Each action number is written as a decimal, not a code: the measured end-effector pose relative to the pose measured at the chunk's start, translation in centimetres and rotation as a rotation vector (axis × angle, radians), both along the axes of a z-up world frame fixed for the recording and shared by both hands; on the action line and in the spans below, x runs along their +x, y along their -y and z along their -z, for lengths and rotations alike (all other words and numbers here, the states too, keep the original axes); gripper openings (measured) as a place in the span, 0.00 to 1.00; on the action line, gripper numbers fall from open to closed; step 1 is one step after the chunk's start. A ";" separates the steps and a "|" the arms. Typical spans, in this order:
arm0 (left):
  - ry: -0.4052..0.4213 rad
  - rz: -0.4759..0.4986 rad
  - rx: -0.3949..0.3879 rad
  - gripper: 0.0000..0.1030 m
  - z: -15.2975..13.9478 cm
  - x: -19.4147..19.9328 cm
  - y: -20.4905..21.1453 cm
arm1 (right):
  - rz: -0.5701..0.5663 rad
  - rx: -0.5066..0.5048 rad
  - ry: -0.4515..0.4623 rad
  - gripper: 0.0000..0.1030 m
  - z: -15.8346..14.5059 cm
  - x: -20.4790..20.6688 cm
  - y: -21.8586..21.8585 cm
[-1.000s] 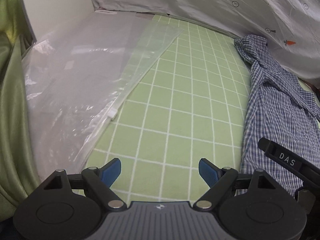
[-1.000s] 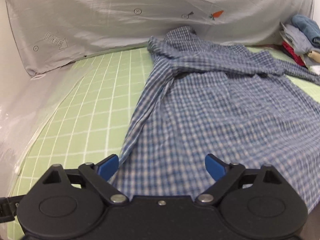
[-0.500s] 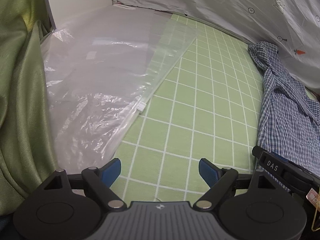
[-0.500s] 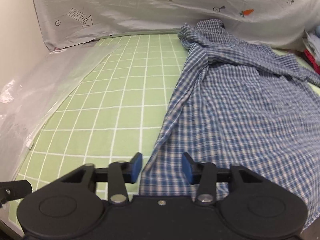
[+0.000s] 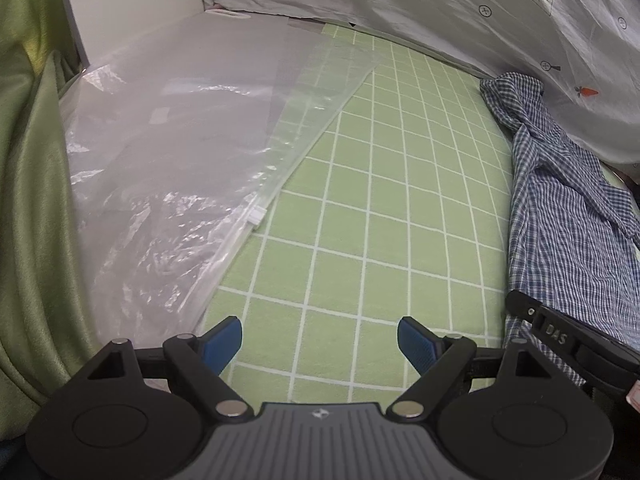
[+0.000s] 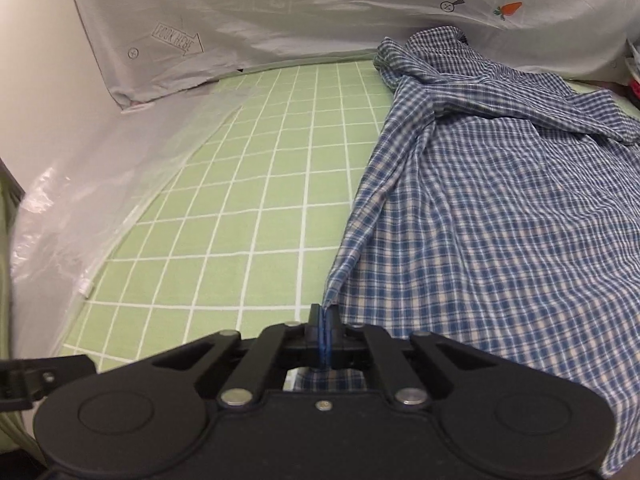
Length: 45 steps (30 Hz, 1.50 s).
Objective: Fold clothes
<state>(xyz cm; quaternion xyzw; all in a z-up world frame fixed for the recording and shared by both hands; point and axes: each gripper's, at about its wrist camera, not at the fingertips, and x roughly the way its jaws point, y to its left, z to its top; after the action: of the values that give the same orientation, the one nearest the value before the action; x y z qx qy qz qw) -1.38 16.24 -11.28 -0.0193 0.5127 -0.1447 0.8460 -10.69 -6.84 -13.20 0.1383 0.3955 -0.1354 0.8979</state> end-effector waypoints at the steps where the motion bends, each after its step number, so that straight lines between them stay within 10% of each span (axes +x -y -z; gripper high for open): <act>1: 0.001 0.005 -0.003 0.83 -0.1 0.1 0.4 | 0.000 0.008 0.009 0.01 -0.3 -0.2 0.3; 21: 0.037 0.159 -0.055 0.83 -1.9 -0.7 11.6 | 0.296 0.015 0.110 0.01 -5.2 -9.6 14.3; 35: 0.010 0.006 -0.005 0.83 -2.2 -2.0 16.7 | 0.105 0.021 -0.143 0.04 0.4 -7.5 21.0; 45: -0.002 -0.128 -0.004 0.83 -2.0 -0.1 20.5 | 0.007 0.092 -0.100 0.44 -1.6 -6.7 25.6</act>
<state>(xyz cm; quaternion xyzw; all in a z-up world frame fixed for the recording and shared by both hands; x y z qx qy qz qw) -1.44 -4.29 -9.28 -0.0541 0.5110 -0.0914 0.8530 -17.34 -32.43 -11.61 0.1737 0.4452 -0.1269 0.8692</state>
